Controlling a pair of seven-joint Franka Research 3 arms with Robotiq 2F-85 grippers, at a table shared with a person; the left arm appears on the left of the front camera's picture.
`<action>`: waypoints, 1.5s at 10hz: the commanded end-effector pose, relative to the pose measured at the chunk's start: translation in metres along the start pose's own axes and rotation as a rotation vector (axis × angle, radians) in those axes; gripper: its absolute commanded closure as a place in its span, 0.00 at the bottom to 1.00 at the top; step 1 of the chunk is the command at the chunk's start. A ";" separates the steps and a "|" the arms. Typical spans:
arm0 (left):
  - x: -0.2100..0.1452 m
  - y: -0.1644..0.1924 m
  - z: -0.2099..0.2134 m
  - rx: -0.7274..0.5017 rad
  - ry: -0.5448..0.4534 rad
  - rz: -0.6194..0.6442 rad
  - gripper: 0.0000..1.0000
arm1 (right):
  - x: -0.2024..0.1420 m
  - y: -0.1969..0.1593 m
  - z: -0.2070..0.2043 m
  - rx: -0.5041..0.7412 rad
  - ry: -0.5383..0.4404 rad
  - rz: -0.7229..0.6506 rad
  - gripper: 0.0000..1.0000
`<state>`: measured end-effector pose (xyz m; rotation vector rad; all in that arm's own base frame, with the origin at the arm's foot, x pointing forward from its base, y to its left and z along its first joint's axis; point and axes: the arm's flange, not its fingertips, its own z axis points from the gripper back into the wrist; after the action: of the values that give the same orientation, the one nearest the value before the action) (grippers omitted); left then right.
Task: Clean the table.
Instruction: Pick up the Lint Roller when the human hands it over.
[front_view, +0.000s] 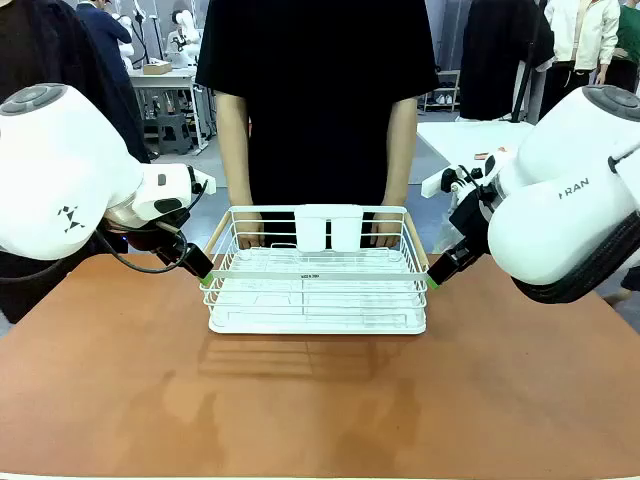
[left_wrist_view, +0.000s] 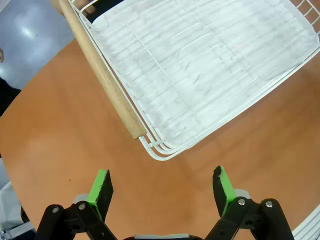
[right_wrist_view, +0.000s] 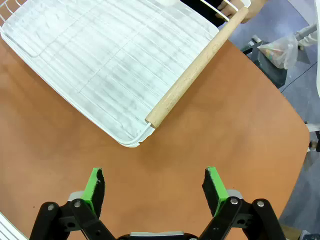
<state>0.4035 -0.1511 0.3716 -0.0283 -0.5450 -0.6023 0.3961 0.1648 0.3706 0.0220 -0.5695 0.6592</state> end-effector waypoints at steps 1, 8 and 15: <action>0.000 0.000 0.000 0.000 0.000 -0.001 0.00 | 0.000 0.000 0.000 0.000 0.000 0.000 0.00; 0.000 0.000 0.000 0.000 0.000 -0.001 0.00 | 0.000 0.000 0.000 0.000 0.000 0.000 0.00; 0.025 0.030 0.064 -0.388 0.090 0.230 0.00 | 0.025 -0.035 0.082 0.306 -0.059 -0.265 0.00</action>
<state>0.3964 -0.1626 0.4227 -0.3308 -0.4048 -0.5202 0.3862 0.1628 0.4453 0.3193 -0.5281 0.5159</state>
